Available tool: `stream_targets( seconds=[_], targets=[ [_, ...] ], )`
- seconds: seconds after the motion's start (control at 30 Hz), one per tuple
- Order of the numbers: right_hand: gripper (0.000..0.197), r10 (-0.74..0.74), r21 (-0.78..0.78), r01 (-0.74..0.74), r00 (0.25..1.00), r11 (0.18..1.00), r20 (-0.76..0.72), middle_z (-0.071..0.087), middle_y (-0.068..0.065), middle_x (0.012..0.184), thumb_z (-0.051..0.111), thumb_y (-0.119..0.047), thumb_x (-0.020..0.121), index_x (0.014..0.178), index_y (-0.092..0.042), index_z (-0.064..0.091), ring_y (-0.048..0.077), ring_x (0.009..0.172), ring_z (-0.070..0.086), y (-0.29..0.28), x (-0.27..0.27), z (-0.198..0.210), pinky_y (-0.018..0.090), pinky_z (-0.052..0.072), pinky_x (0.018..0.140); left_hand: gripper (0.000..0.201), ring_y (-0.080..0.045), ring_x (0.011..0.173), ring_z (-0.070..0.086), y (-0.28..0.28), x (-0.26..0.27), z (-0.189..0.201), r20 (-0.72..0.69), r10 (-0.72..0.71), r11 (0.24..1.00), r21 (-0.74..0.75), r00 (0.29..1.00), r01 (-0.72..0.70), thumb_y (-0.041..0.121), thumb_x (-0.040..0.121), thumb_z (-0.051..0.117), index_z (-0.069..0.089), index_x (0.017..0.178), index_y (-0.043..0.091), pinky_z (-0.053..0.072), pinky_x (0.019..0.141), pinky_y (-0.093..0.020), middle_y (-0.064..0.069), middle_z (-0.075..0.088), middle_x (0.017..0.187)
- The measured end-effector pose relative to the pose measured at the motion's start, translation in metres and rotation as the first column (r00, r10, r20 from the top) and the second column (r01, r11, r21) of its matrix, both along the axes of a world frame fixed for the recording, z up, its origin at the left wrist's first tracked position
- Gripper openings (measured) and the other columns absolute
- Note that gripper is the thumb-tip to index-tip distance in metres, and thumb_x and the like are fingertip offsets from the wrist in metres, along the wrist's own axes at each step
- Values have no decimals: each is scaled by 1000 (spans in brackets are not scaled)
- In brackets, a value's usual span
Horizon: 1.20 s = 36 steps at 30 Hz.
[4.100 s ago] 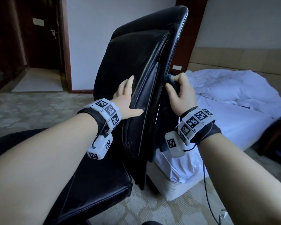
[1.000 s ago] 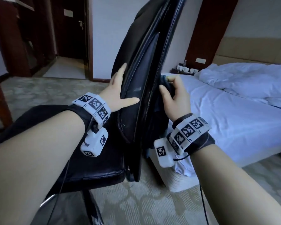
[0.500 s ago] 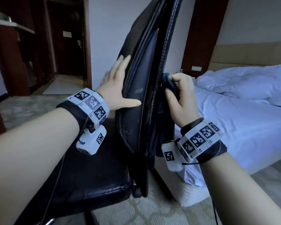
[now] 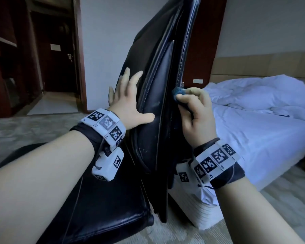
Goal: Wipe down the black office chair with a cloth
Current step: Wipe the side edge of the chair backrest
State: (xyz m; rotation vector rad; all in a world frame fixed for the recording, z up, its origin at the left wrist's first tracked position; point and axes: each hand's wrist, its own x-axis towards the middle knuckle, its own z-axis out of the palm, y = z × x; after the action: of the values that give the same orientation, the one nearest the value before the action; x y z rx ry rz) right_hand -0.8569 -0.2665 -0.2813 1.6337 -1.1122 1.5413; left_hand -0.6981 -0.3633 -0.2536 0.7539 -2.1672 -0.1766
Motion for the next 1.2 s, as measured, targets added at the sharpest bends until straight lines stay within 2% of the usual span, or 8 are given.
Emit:
stream_targets(
  seconds=[0.27,0.4,0.5,0.63,0.73,0.83,0.93,1.2],
  targets=[
    [20,-23,221,59,986,973,-162,45,8,104,43,-10,84,95,-16,60,10,85,46,8,-18,-47,5,33,80,102,-21,144,-10,-2,-12,-4,-51,103,992,-66,993,-107,45,57,68,13,142,31,-12,113,-45,-2,-15,155],
    [19,-21,88,10,991,996,129,54,8,96,45,-4,85,94,-1,62,4,91,44,-19,-33,-6,12,35,95,97,-21,144,-9,-5,-21,-2,-44,131,989,-63,990,-134,38,64,74,15,141,30,-11,113,-44,-1,-15,155],
    [14,100,136,-152,939,979,330,51,-18,84,45,-3,88,91,-16,50,-13,81,50,-39,-30,-3,10,40,85,97,-21,144,-7,-8,-27,-1,-27,125,991,-46,992,-126,34,67,73,12,142,32,-10,114,-44,0,-14,155],
    [24,163,110,-213,924,971,346,50,-19,81,45,-5,88,83,-28,45,-16,79,49,-41,-36,-22,4,37,80,105,-20,144,1,-13,-33,-8,-25,19,991,132,1000,-15,45,60,58,-1,145,35,-2,116,-50,2,-7,156],
    [22,157,128,-207,934,970,322,50,-17,82,45,-6,87,85,-28,46,-13,80,49,-37,-40,-25,7,38,82,104,-18,143,7,-14,-34,-11,-96,-113,969,211,989,131,39,63,54,-8,146,34,7,116,-52,1,1,156],
    [14,105,92,-123,979,988,174,54,0,92,49,2,85,92,-6,57,-1,87,48,-29,-39,-21,9,37,88,103,-18,142,11,-19,-33,-13,-115,-150,969,182,982,169,38,65,56,-8,146,32,12,115,-52,-1,4,156],
    [14,16,31,-18,999,999,39,46,10,99,55,10,81,92,5,62,-12,96,39,-27,-32,-21,5,32,91,103,-18,141,13,-22,-32,-11,-109,-145,983,98,983,156,37,64,56,-3,147,26,11,115,-52,-1,8,155],
    [17,43,295,-30,998,955,-36,39,1,100,45,-9,80,91,-18,53,-1,85,43,-19,-41,-83,3,33,84,99,-18,140,14,-22,-40,-9,-56,-30,997,-75,998,26,38,67,62,3,146,25,-1,115,-53,2,9,153]
  ],
)
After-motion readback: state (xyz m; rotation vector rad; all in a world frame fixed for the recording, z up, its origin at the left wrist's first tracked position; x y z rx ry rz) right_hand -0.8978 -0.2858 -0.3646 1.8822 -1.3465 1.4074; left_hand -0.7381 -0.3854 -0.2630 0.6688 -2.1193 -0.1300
